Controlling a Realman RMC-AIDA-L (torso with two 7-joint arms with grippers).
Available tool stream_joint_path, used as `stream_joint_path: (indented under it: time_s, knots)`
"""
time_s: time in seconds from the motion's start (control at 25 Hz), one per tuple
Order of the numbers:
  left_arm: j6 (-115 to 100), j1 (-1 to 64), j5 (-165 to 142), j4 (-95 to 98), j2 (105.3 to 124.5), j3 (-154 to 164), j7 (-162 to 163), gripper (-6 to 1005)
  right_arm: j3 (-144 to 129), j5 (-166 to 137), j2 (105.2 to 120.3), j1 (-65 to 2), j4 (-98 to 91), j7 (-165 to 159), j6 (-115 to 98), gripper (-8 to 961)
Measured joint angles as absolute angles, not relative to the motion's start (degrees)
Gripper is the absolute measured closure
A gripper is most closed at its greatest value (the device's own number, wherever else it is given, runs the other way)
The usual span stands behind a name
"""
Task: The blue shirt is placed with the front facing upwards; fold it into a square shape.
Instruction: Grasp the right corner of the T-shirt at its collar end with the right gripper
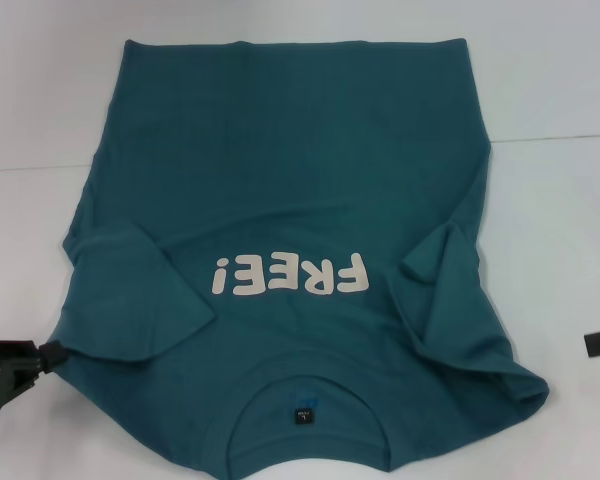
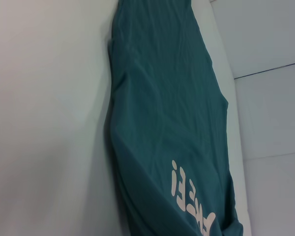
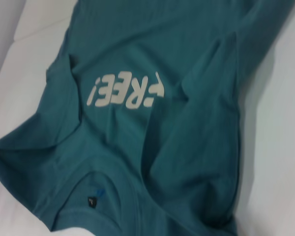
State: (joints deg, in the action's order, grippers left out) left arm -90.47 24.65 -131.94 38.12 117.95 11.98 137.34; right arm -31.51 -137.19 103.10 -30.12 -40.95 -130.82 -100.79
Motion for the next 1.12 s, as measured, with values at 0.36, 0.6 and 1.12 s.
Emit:
stream_joint_path:
  time_s: [0.36,0.6,1.12]
  knots:
    - [-89.66,24.63,-132.01,38.03,117.95,12.04,137.20,966,-33.36,-140.07,105.67,-31.01,-40.96,-129.70,-99.75,241]
    - [-89.45,24.70,-132.01,37.41,117.99,12.04,136.62,966,-34.01,-141.95,108.10,-32.25,-40.21,-130.90,-96.12,241]
    - [-88.68,24.66,-131.66,37.08,118.04,12.04,136.43,965,-34.32,-144.27,110.00,-33.52,-40.07,-134.66,-92.65,240]
